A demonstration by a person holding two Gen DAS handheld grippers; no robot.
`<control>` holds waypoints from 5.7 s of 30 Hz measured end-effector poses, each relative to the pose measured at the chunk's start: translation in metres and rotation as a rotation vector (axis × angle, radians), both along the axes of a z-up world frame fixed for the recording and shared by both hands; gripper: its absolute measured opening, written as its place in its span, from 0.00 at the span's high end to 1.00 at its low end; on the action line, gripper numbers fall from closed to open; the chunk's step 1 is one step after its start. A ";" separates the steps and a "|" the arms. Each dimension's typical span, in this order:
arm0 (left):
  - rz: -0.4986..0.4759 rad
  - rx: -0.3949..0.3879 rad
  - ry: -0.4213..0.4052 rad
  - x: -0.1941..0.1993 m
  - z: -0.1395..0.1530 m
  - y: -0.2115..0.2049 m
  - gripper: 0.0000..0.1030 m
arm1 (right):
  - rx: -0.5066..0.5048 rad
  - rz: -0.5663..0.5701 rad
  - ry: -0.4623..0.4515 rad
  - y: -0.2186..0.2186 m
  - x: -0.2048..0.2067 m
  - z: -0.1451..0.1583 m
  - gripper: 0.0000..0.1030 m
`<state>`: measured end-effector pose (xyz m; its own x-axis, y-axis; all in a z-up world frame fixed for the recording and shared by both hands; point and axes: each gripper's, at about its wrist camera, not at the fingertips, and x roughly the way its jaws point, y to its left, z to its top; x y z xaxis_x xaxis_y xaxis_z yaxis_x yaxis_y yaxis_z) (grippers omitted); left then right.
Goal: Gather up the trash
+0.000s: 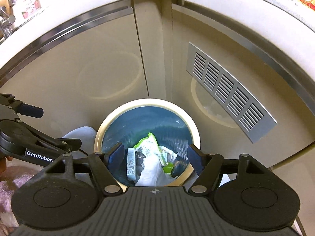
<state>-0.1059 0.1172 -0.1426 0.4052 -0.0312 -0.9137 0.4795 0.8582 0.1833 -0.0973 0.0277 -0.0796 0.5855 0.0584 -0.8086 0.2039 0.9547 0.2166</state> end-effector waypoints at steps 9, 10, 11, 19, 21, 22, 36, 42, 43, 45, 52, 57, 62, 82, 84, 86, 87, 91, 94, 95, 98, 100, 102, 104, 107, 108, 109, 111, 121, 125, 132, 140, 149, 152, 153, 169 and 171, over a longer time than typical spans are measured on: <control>0.005 -0.004 -0.008 0.000 0.003 0.002 0.00 | 0.003 -0.013 -0.010 0.000 -0.008 0.002 0.28; 0.005 -0.004 -0.007 0.000 0.003 0.002 0.00 | 0.003 -0.014 -0.010 0.000 -0.009 0.002 0.28; 0.004 -0.003 -0.006 0.000 0.003 0.002 0.00 | 0.005 -0.015 -0.010 -0.001 -0.009 0.002 0.28; 0.005 -0.004 -0.005 0.000 0.002 0.002 0.00 | 0.009 -0.013 -0.003 -0.002 -0.008 -0.001 0.27; 0.007 -0.006 -0.005 0.001 0.002 0.002 0.00 | 0.007 -0.012 -0.005 -0.002 -0.008 -0.001 0.27; 0.009 -0.007 -0.006 0.001 0.002 0.003 0.00 | 0.007 -0.012 -0.006 -0.003 -0.008 -0.001 0.27; 0.006 -0.029 -0.049 0.004 0.020 0.006 0.00 | 0.036 -0.019 -0.088 -0.013 -0.016 0.017 0.26; 0.000 -0.046 -0.057 0.004 0.029 0.006 0.00 | 0.059 -0.015 -0.099 -0.018 -0.014 0.022 0.26; 0.000 -0.053 -0.059 0.004 0.032 0.006 0.00 | 0.064 -0.018 -0.103 -0.020 -0.013 0.024 0.26; -0.001 -0.066 -0.064 0.004 0.037 0.006 0.00 | 0.074 -0.026 -0.114 -0.023 -0.012 0.027 0.25; 0.007 -0.106 -0.075 0.003 0.050 0.005 0.00 | 0.139 -0.061 -0.164 -0.042 -0.007 0.045 0.22; 0.015 -0.122 -0.076 0.004 0.055 0.005 0.00 | 0.179 -0.084 -0.246 -0.061 -0.004 0.068 0.22; 0.024 -0.117 -0.076 0.008 0.056 0.002 0.00 | 0.156 -0.114 -0.372 -0.085 0.003 0.100 0.16; 0.051 -0.119 -0.058 0.018 0.063 0.004 0.00 | -0.012 -0.553 -0.429 -0.215 0.150 0.111 0.12; 0.057 -0.118 -0.057 0.019 0.063 0.004 0.00 | -0.006 -0.552 -0.399 -0.220 0.163 0.107 0.12; 0.062 -0.121 -0.054 0.022 0.064 0.005 0.00 | -0.004 -0.551 -0.370 -0.221 0.175 0.102 0.12; 0.064 -0.123 -0.052 0.022 0.065 0.005 0.00 | 0.000 -0.546 -0.359 -0.221 0.180 0.100 0.11; 0.066 -0.121 -0.048 0.024 0.064 0.004 0.00 | 0.040 -0.532 -0.314 -0.221 0.194 0.088 0.11; 0.067 -0.118 -0.043 0.025 0.064 0.004 0.00 | 0.027 -0.529 -0.299 -0.217 0.201 0.082 0.09; 0.067 -0.118 -0.042 0.026 0.064 0.004 0.00 | 0.014 -0.524 -0.302 -0.215 0.202 0.081 0.08; 0.068 -0.115 -0.036 0.027 0.064 0.003 0.00 | -0.022 -0.502 -0.295 -0.209 0.206 0.079 0.05; 0.068 -0.114 -0.032 0.028 0.063 0.002 0.00 | -0.046 -0.482 -0.288 -0.207 0.209 0.078 0.02; 0.067 -0.112 -0.030 0.028 0.063 0.001 0.00 | -0.077 -0.456 -0.275 -0.203 0.213 0.077 0.00; 0.063 -0.109 -0.029 0.028 0.061 0.000 0.00 | -0.127 -0.424 -0.247 -0.198 0.218 0.075 0.00; 0.061 -0.107 -0.032 0.028 0.061 -0.001 0.00 | -0.151 -0.424 -0.251 -0.197 0.217 0.078 0.14; 0.063 -0.107 -0.034 0.028 0.062 -0.001 0.00 | -0.159 -0.424 -0.262 -0.197 0.215 0.079 0.33; 0.064 -0.108 -0.036 0.028 0.062 -0.001 0.00 | -0.163 -0.418 -0.273 -0.198 0.213 0.080 0.58; 0.065 -0.111 -0.038 0.028 0.065 -0.001 0.00 | -0.170 -0.419 -0.281 -0.201 0.207 0.081 0.85; -0.070 -0.198 -0.220 0.029 0.125 -0.028 0.00 | -0.168 -0.478 -0.287 -0.255 0.134 0.071 0.95; -0.217 -0.212 -0.369 0.032 0.159 -0.063 0.00 | -0.128 -0.490 -0.303 -0.278 0.108 0.067 0.95; -0.476 -0.195 -0.468 0.075 0.184 -0.157 0.00 | 0.004 -0.502 -0.345 -0.303 0.096 0.060 0.95; -0.567 -0.204 -0.449 0.137 0.168 -0.260 0.00 | -0.038 -0.487 -0.332 -0.298 0.099 0.062 0.98; -0.723 -0.092 -0.404 0.176 0.142 -0.333 0.00 | -0.030 -0.489 -0.331 -0.300 0.099 0.061 0.98; -0.739 -0.063 -0.372 0.187 0.132 -0.344 0.00 | -0.037 -0.487 -0.328 -0.299 0.100 0.061 0.98; -0.742 -0.076 -0.369 0.190 0.131 -0.346 0.00 | -0.039 -0.487 -0.327 -0.299 0.100 0.061 0.98; -0.724 -0.241 -0.164 0.199 0.138 -0.345 0.99 | -0.034 -0.488 -0.328 -0.298 0.101 0.062 0.97; -0.701 -0.229 -0.191 0.194 0.139 -0.340 1.00 | -0.030 -0.490 -0.331 -0.298 0.100 0.062 0.97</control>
